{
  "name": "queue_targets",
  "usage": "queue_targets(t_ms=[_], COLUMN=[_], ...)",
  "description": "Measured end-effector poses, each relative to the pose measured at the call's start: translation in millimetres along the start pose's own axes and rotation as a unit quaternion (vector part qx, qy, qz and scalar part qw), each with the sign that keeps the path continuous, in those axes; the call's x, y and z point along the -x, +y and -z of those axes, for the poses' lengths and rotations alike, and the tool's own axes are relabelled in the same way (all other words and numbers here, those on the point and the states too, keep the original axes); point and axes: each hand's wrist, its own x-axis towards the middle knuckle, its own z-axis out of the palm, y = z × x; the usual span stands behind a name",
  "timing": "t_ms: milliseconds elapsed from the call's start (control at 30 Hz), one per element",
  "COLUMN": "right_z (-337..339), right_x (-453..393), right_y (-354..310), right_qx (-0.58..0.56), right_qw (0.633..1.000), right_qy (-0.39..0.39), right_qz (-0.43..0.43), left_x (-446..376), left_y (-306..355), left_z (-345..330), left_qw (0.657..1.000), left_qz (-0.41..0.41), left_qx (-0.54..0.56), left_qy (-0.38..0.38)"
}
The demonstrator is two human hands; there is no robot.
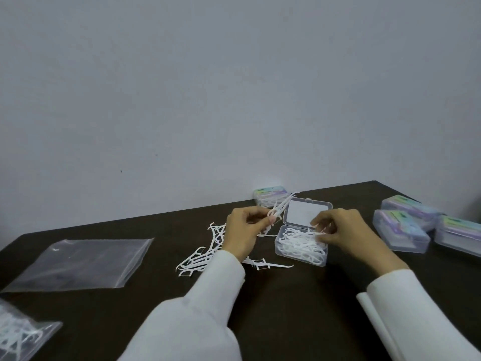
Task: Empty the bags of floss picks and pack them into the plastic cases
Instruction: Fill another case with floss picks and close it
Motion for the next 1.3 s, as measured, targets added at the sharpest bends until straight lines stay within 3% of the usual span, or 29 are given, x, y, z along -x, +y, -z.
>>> queue_targets(t_ms=[567,933,1133,1300], right_z=[18.4,26.9,19.2,2.8], right_x=[6.6,10.1,7.6,1.1], right_y=[13.3,7.9,-3.8,-7.4], right_qx=[-0.081,-0.209,-0.311,-0.284], right_qw=[0.989,0.958,0.943,0.955], right_qy=[0.120,0.184,0.101,0.067], right_qz=[-0.037,-0.069,-0.058,-0.047], left_x=[-13.8,-16.1,-16.0,-16.0], left_y=[-3.5,-4.5,-3.9,-3.7], left_z=[-13.0,-10.7,-9.9,-8.8], left_qw=[1.000,1.000,0.999,0.999], left_qz=[0.006,0.011,0.012,0.013], left_qx=[0.010,0.027,0.041,0.043], left_qy=[-0.002,0.008,0.017,0.021])
